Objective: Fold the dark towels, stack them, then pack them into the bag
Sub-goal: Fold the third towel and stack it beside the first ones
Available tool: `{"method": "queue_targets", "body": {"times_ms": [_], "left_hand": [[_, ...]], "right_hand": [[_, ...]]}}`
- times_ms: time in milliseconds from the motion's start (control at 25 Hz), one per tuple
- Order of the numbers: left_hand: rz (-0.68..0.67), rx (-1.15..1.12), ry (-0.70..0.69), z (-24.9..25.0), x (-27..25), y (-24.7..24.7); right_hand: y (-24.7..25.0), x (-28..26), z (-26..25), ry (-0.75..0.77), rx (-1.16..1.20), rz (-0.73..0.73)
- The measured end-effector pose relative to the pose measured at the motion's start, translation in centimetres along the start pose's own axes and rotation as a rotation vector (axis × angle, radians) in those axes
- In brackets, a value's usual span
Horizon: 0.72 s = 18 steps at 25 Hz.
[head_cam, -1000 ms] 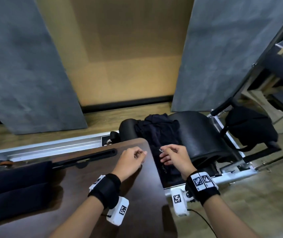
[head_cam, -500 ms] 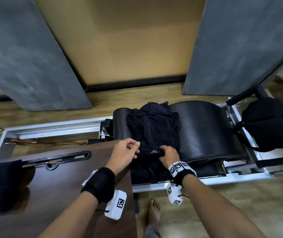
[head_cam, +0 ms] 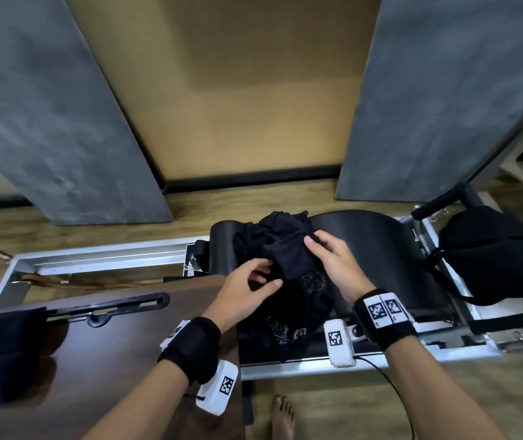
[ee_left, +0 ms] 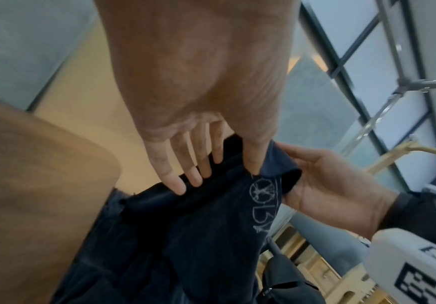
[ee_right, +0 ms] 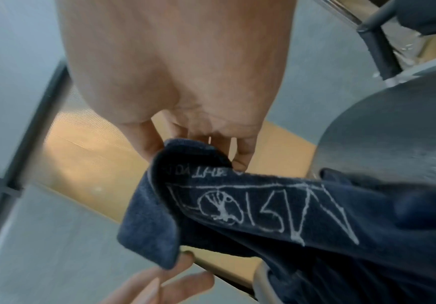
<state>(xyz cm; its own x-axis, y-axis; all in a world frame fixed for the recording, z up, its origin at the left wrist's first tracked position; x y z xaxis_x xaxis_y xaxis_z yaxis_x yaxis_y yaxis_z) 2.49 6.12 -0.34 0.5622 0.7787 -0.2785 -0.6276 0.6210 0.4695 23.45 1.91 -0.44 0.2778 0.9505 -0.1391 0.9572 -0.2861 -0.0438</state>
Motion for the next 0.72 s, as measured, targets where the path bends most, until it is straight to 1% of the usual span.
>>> {"method": "queue_targets", "body": {"times_ms": [80, 160, 360, 440, 520, 640, 680, 720], "left_hand": [[-0.051, 0.0, -0.08, 2.1, -0.6, -0.5], [-0.069, -0.019, -0.153, 4.5, -1.8, -0.5], [0.005, -0.058, -0.342, 10.2, -5.8, 1.9], [0.043, -0.061, -0.421, 12.1, -7.6, 3.1], [0.098, -0.058, -0.53, 13.7, -10.5, 4.3], [0.265, 0.031, -0.683, 15.4, -15.7, 5.7], [0.297, 0.049, -0.741, 15.9, -17.6, 5.9], [0.302, 0.045, -0.808, 16.4, -19.1, 6.0]], "right_hand": [[-0.4, -1.2, -3.5, 0.073, 0.052, -0.015], [-0.8, -2.7, -6.8, 0.132, 0.097, -0.003], [-1.8, -7.8, -15.5, 0.317, 0.057, 0.068], [-2.1, -10.1, -18.4, 0.379, 0.02, 0.104], [-2.9, -13.0, -20.7, 0.423, -0.005, 0.131], [-4.6, -18.2, -23.0, 0.477, -0.061, 0.164], [-5.3, -20.0, -23.4, 0.495, -0.092, 0.175], [-5.8, -21.5, -23.7, 0.505, -0.12, 0.181]]}}
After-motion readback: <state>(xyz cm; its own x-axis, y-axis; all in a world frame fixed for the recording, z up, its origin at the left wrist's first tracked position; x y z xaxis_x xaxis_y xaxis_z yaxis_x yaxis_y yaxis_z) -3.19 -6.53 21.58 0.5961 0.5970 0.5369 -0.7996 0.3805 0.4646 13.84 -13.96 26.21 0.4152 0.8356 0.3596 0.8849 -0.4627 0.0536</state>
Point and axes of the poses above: each hand's wrist, its own x-axis towards the middle knuckle, its own y-axis out of the back of the hand, z = x × y, the point moved 7 cm from there along x, towards the middle knuckle, and after that the axes turned 3 degrees about x, right-handed, at the moved point
